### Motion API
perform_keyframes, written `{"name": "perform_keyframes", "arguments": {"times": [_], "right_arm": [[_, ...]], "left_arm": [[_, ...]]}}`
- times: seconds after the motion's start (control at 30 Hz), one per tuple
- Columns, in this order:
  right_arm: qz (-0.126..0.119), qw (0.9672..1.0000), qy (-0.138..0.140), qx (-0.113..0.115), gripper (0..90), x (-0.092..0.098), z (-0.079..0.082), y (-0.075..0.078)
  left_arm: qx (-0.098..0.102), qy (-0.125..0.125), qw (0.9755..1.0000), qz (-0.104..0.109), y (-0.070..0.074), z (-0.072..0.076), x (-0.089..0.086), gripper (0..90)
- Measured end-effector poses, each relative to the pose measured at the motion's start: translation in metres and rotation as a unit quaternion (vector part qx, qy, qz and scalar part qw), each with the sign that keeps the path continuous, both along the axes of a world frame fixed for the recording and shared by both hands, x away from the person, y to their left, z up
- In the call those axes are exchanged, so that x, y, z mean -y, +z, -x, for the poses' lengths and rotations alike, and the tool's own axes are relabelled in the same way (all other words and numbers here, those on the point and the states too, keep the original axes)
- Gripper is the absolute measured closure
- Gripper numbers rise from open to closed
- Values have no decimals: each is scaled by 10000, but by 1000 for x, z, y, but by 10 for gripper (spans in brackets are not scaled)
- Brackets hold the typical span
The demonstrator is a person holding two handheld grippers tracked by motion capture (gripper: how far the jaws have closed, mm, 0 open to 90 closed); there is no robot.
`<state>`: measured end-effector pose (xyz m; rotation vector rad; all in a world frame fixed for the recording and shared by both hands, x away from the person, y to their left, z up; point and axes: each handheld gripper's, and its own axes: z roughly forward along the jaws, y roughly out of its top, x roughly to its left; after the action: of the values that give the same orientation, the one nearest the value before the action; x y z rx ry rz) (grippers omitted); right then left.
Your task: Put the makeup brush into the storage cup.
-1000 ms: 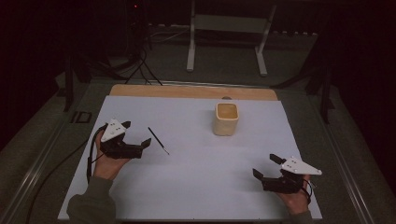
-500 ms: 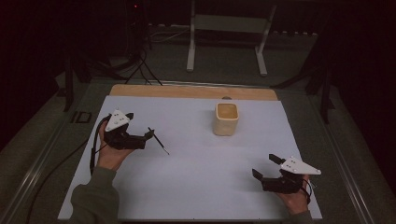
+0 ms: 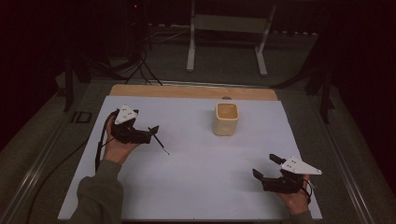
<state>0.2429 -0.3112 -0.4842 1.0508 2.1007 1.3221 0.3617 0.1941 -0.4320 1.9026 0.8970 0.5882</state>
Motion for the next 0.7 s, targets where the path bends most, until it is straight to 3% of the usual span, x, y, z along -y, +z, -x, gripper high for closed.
{"name": "perform_keyframes", "arguments": {"times": [0.43, 0.7], "right_arm": [[7, 10000, 6, -2, 104, 0, 0, 0], [3, 10000, 10, -6, 104, 0, 0, 0]], "left_arm": [[-277, -108, 9995, -98, -3, -16, 9, 16], [-544, -308, 9978, -218, -4, -22, 12, 16]]}}
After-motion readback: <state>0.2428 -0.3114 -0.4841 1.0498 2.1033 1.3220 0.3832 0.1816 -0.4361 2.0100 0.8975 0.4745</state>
